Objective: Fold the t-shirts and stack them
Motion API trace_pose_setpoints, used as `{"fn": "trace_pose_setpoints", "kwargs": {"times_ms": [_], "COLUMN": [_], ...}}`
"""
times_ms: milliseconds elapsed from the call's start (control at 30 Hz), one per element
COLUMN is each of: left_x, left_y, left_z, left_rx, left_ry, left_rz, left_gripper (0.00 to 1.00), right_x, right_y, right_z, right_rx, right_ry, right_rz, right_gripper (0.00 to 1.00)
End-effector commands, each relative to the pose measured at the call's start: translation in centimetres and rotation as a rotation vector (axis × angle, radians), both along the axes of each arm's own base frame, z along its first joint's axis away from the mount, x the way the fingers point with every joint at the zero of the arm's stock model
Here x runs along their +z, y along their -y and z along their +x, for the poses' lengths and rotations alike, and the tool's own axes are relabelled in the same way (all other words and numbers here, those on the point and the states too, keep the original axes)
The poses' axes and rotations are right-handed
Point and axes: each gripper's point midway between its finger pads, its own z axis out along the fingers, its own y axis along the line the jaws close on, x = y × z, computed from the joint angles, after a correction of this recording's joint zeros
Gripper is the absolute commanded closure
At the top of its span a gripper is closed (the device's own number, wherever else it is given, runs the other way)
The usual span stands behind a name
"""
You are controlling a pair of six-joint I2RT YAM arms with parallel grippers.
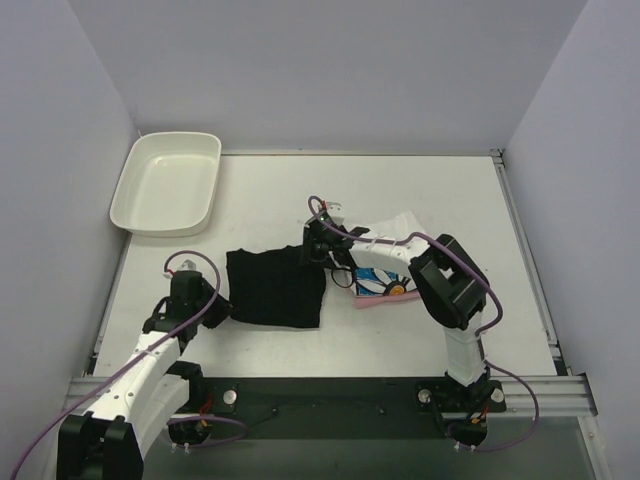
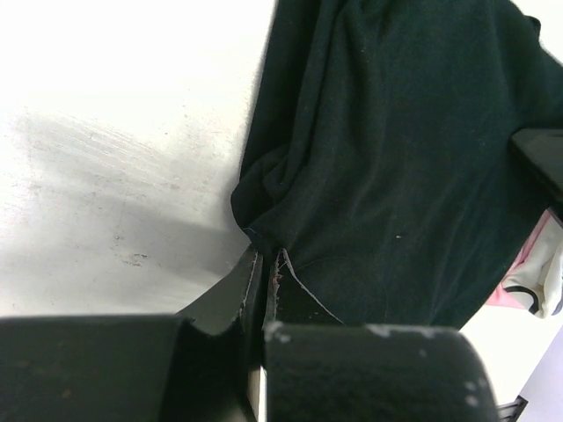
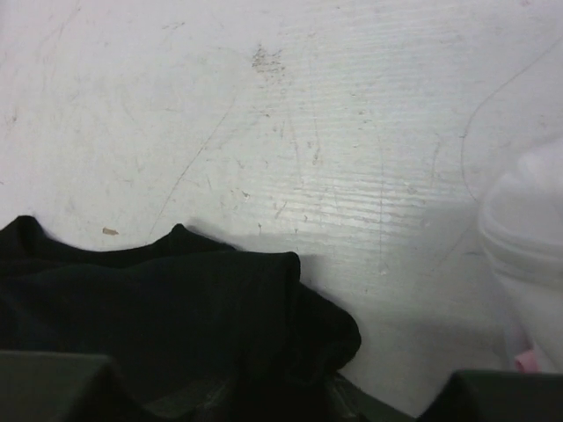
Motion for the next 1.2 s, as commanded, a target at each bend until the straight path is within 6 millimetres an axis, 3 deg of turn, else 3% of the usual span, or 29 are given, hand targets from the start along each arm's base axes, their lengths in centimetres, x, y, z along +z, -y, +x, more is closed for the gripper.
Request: {"fn": "trace_pose_setpoints", "kwargs": {"times_ms": [0, 100, 133, 300, 400, 700, 933, 1167], "left_x": [0.1, 0.0, 0.0, 0.5, 2.1, 7.3, 12.6, 14.7], "left_y": [0.2, 0.2, 0.2, 0.4, 0.6, 1.9, 5.4, 9.8], "left_z": [-0.4, -0.5, -0.5, -0.1, 0.7, 3.0, 5.4, 7.8], "left_rx": [-0.022, -0.023, -0.022, -0.027, -0.034, -0.058, -0.113, -0.177], "left_ry": [0.002, 0.001, 0.002, 0.016, 0.052, 0.149, 0.252, 0.289], "left_rz": [-0.004, -0.002, -0.001, -0.011, -0.015, -0.037, -0.057, -0.071], "left_gripper": [1.00, 1.00, 1.00, 1.00, 1.00, 1.00, 1.00, 1.00], "right_x": [-2.3, -2.1, -2.0, -0.7, 1.3, 9.9, 15.8, 20.4], "right_y": [0.6, 0.5, 0.5, 0.5, 0.3, 0.4, 3.4, 8.0], "right_z": [-1.1, -1.2, -1.1, -0.7, 0.0, 3.2, 5.4, 7.7], "right_rx": [-0.003, -0.001, -0.003, 0.000, 0.005, -0.009, -0.062, -0.127], "right_ry": [-0.066, -0.066, -0.062, -0.033, 0.007, 0.137, 0.218, 0.263], "right_rz": [-0.063, -0.072, -0.077, -0.083, -0.080, -0.047, -0.015, 0.000], "right_gripper": [0.73, 0.98, 1.00, 1.00, 1.00, 1.00, 1.00, 1.00]}}
